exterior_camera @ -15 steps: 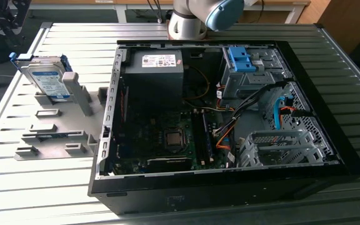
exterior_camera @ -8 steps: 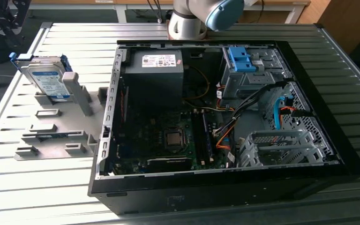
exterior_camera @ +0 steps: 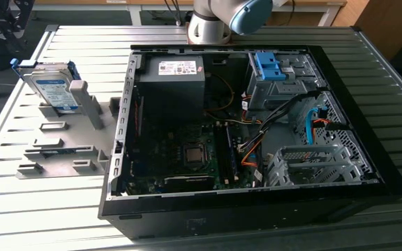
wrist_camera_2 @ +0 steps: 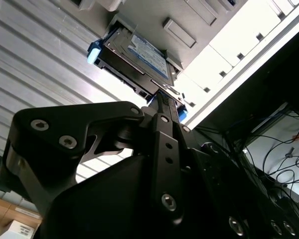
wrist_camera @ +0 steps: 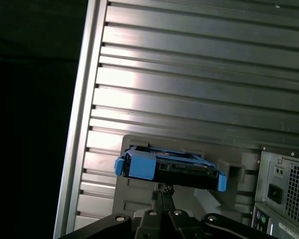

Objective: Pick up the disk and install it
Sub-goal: 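Pick up the disk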

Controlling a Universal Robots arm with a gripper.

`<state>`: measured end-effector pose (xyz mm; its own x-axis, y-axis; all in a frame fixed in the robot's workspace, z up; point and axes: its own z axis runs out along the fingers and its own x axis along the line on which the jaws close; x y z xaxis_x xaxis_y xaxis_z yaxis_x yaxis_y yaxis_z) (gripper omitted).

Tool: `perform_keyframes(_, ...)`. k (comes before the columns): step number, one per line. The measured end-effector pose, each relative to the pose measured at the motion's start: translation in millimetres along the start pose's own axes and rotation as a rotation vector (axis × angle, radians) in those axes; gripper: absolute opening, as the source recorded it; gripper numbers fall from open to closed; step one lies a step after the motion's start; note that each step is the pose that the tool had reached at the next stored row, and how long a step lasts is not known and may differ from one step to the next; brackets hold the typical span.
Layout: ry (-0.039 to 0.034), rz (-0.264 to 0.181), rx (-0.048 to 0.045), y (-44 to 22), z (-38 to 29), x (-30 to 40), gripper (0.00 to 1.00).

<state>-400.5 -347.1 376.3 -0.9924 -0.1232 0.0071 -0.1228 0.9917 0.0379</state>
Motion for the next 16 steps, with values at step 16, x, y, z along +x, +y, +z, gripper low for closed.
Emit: perform_keyframes(16, 0.0013, -0.033, 0.0003, 0.0, 0.0, 0.0, 0.11)
